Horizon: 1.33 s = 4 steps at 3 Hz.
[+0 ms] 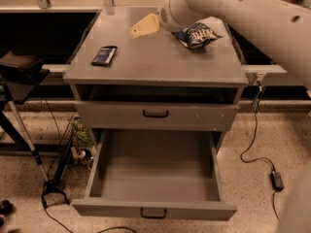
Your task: Place blue chip bag into middle drawer
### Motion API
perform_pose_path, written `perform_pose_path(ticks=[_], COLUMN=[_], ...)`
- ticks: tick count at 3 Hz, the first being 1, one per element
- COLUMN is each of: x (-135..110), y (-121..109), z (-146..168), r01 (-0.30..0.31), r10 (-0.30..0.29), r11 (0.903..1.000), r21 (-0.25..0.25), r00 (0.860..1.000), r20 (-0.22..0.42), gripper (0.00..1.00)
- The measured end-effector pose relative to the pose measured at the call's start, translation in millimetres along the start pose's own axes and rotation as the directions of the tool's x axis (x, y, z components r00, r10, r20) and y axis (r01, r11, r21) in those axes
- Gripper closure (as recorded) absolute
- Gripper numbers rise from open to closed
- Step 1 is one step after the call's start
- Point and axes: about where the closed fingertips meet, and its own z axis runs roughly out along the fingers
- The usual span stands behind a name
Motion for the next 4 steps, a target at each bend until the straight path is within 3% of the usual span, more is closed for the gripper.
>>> perform_pose_path(ticks=[1,2,3,4], x=[-0.4,12.8,27.0,38.2], y=[-49.0,-100.6,-144.9,-178.7], z=[36.5,53.9,59.4,66.7], r01=[-0.025,-0.042,-0.053,-0.060], r10=[0.028,0.059,0.090,0.111], r11=[0.9947,0.9748,0.9482,0.9298], r21=[0.100,0.219,0.313,0.363], r00=[0.999,0.996,0.991,0.987], r20=[-0.026,-0.072,-0.103,-0.120], gripper=[0.00,0.00,0.00,0.00])
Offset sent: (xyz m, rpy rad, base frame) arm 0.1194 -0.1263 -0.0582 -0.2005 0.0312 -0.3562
